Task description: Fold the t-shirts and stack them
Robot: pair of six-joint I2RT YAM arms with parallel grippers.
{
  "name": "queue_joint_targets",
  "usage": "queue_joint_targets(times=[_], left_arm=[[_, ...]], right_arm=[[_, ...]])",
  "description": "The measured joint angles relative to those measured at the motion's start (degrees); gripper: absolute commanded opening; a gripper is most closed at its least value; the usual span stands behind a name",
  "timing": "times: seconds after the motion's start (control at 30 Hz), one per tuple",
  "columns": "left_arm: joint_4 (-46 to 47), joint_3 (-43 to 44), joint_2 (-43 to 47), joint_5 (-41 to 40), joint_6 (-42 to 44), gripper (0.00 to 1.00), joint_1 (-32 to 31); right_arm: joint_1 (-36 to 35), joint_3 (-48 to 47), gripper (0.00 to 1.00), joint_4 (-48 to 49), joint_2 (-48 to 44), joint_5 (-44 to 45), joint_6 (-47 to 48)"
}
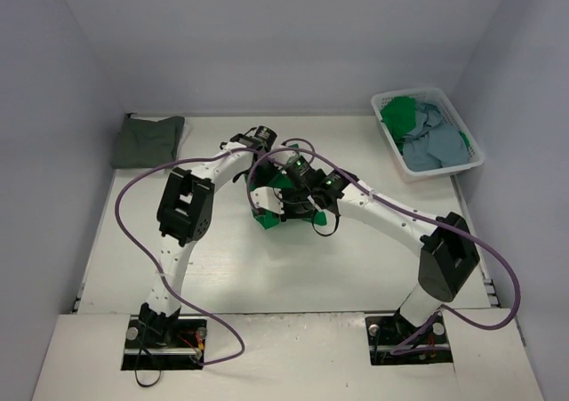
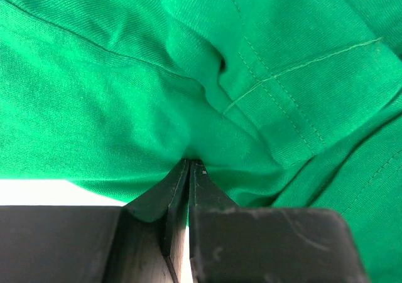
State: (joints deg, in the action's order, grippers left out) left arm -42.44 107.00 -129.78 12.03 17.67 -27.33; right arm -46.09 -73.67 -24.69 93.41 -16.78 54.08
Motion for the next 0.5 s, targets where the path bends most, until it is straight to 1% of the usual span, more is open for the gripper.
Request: queue_joint_targets(times=[0.17,0.3,0.5], left_arm=[[0.1,-0.3,0.2,1.1,1.0,0.00,0.0],[0.2,-1.6,1.1,3.6,2.4,0.00,0.0],[0.0,-6.7,4.4,6.2,3.8,0.01,-0.3]], right_arm=[[0.3,-1.7,0.00,-0.1,0.0,0.0,0.0],[0.4,-2.1,0.00,-0.2,0.1,0.0,0.1],[0.8,-2.7,0.00,-0.5,0.6,-0.1,0.4]])
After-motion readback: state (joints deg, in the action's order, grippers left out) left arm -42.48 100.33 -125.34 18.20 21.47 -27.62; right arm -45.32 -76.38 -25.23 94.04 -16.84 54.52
